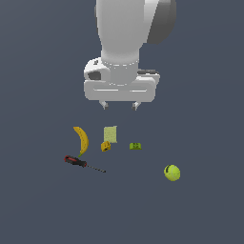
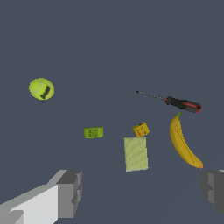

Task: Pick up a designated object from a clutter of objects.

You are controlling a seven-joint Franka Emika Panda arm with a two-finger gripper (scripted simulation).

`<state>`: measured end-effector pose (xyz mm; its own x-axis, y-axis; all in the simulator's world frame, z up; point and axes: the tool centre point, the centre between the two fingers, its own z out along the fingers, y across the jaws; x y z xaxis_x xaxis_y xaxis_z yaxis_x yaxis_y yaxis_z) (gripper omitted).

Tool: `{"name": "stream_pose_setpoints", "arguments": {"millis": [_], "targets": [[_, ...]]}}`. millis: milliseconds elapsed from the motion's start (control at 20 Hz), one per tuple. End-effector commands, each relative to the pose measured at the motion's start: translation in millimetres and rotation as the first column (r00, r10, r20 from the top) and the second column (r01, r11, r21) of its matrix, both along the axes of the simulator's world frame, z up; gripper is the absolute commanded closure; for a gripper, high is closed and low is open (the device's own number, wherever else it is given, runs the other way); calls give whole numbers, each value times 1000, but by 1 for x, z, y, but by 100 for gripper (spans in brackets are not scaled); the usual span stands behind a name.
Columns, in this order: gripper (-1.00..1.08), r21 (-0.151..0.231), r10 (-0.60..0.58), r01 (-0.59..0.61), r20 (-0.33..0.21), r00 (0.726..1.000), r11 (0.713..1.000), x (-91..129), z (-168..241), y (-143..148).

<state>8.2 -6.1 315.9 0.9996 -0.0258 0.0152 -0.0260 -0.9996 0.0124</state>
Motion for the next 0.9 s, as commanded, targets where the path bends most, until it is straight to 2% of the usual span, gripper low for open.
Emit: {"name": "stream_pose_setpoints", "arguments": {"millis": [0, 450, 850], "targets": [[-92, 0, 0, 0, 0, 1000, 1000, 0, 0, 0], [-92, 16, 68, -68, -19, 997, 998, -4, -5, 27], [-92, 15, 71, -71, -19, 997, 997, -4, -6, 26]]}}
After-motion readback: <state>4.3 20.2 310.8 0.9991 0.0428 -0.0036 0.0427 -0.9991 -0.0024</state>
